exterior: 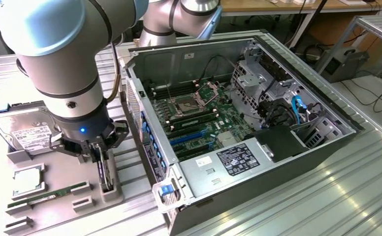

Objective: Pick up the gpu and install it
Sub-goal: 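Pick up the gpu and move the gpu toward the slot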

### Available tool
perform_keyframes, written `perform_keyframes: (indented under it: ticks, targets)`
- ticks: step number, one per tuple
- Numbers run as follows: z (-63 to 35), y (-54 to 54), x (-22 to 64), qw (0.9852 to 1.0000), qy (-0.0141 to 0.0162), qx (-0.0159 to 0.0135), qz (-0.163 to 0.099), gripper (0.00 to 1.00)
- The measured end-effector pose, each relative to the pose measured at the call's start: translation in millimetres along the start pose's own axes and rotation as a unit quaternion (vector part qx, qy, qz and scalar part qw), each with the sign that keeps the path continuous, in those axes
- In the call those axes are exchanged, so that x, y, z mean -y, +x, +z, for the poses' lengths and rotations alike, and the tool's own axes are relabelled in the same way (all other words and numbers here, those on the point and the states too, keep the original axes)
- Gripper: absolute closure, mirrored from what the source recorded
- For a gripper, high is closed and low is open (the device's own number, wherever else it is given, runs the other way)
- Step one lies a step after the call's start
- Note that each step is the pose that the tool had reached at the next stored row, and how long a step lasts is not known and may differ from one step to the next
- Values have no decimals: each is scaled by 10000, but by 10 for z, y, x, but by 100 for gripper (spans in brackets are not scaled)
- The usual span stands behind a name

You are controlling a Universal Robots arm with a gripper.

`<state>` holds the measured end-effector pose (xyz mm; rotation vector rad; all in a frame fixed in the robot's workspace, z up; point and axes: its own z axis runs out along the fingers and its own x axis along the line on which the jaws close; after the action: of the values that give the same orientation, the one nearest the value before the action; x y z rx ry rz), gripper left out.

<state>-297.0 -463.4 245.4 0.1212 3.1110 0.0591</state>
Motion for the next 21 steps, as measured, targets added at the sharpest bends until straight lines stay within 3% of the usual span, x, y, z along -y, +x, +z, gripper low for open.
perform_keyframes:
  ticks: [9, 16, 21]
  targets:
    - [1, -1, 0, 9999, -4, -12, -143, 74]
    - [0, -44, -4, 9996, -5, -90, -271, 74]
    - [-19, -63, -6, 9995, -14, -127, -275, 74]
